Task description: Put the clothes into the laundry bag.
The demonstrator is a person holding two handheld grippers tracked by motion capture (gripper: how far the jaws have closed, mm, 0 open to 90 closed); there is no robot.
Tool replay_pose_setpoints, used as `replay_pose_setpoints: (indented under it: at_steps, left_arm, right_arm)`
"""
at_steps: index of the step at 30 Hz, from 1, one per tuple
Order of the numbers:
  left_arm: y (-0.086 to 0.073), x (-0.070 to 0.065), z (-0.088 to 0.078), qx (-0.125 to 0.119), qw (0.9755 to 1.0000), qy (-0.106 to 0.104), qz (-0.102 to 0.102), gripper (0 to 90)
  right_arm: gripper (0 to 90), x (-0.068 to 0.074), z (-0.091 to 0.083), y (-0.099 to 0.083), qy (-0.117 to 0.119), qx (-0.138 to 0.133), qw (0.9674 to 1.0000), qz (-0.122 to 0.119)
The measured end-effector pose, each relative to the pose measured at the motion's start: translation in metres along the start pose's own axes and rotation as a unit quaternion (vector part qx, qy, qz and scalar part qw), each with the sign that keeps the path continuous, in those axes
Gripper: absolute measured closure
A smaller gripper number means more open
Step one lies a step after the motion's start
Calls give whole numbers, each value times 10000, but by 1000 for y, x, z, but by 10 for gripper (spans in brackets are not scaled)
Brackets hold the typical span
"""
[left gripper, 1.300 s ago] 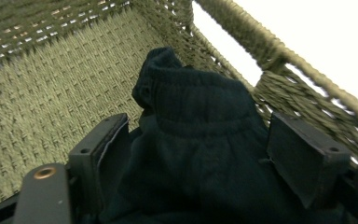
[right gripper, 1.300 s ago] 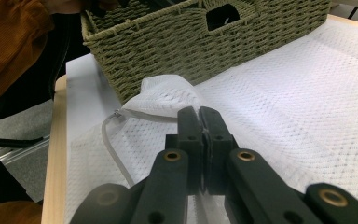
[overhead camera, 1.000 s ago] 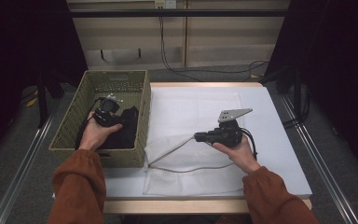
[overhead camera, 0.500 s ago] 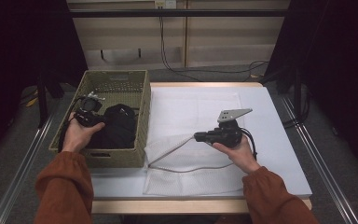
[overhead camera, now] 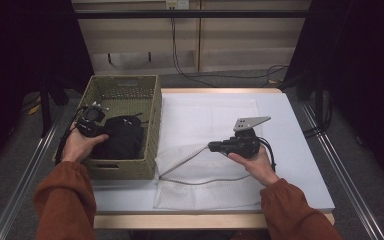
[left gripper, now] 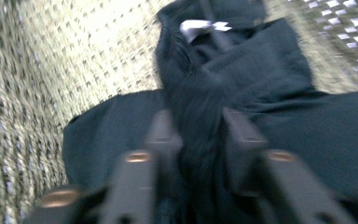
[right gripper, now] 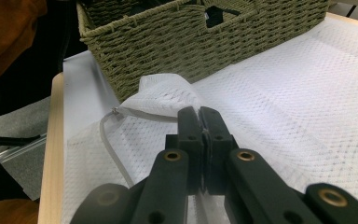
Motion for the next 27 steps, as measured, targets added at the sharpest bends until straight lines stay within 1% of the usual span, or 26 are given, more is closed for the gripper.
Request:
replay_pose_setpoints:
  at_steps: [1, 2, 3, 4, 5, 6, 7, 9, 10, 11, 12, 14, 15, 16, 17, 18, 20, 21, 23, 24, 25, 26, 27]
  left_arm:
    - [-1, 0, 2, 42, 10000, -13, -47, 532]
    - [1, 0, 3, -7, 9999, -18, -124, 457]
    - [2, 2, 2, -35, 9999, -7, -155, 374]
    - [5, 1, 1, -122, 9997, -94, -191, 311]
    - [7, 0, 0, -236, 9994, -166, -212, 285]
    - [9, -1, 0, -335, 9987, -244, -311, 241]
    - [10, -1, 1, -325, 9985, -262, -355, 176]
    - [10, -2, 5, -312, 9988, -215, -300, 120]
    - [10, -5, 6, -325, 9986, -278, -322, 106]
    - [10, -5, 8, -279, 9988, -325, -250, 98]
    - [8, -6, 9, -157, 9991, -313, -256, 96]
    - [3, -4, 16, 56, 9996, -177, -206, 82]
    - [0, -3, 19, 183, 9995, -91, -239, 77]
    - [-3, 1, 21, 312, 9993, 23, -186, 74]
    - [-3, 4, 22, 294, 9992, 82, -277, 58]
    - [-5, 7, 21, 356, 9988, 156, -302, 50]
    - [-9, 9, 23, 469, 9983, 161, -296, 49]
    - [-9, 11, 24, 474, 9982, 262, -258, 36]
    - [-10, 10, 27, 502, 9981, 221, -286, 31]
    - [-12, 8, 27, 588, 9977, 174, -287, 31]
    - [-12, 8, 29, 610, 9976, 149, -288, 31]
    - [-13, 6, 30, 688, 9969, 85, -376, 32]
    - [-13, 3, 30, 728, 9964, -32, -424, 49]
  right_arm:
    - [883, 0, 0, 0, -2, -3, 10000, 6]
    - [883, -1, 0, 0, -15, -1, 10000, 14]
    - [883, -1, -1, 0, -15, -3, 10000, 16]
    - [883, 0, -1, 0, -6, -6, 10000, 13]
    - [883, 0, 0, 0, -13, 7, 10000, -15]
    - [883, 0, 0, 0, -40, 7, 10000, -33]
    - [883, 0, 0, 0, -32, 4, 10000, -32]
    - [883, 0, 0, 0, -39, 7, 10000, -32]
    - [883, 0, 0, 0, -24, 12, 10000, -36]
    - [883, 0, 0, 0, -22, 15, 10000, -33]
    - [883, -1, 0, -1, -43, 27, 10000, -32]
    - [883, 0, 1, 0, -42, 20, 10000, -34]
    - [882, 0, 1, -1, -30, 30, 10000, -35]
    - [883, 0, 1, -1, -44, 37, 10000, -58]
    - [883, 0, 1, -1, -39, 35, 10000, -49]
    - [883, 0, 1, -1, -40, 34, 10000, -58]
    - [883, 0, 0, -1, -31, 34, 10000, -44]
    - [883, 0, 0, -1, -35, 26, 10000, -57]
    - [883, -1, 0, -2, -41, 35, 10000, -56]
    - [883, 0, 0, -2, -36, 36, 10000, -42]
    - [882, 0, 0, -2, -19, 24, 10000, -24]
    - [882, 0, 0, -1, -19, 10, 10000, -32]
    - [882, 1, -1, 0, -27, -2, 10000, -44]
Point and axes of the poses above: each handheld gripper's, and its own axes: z roughly forward along the jaws, y roughly out of its top, x roughly to its left, the point moved 9 cm from there along z, roughly forward along the jaws, and after that the axes turned 3 degrees about -y, right-handed, at the moved point
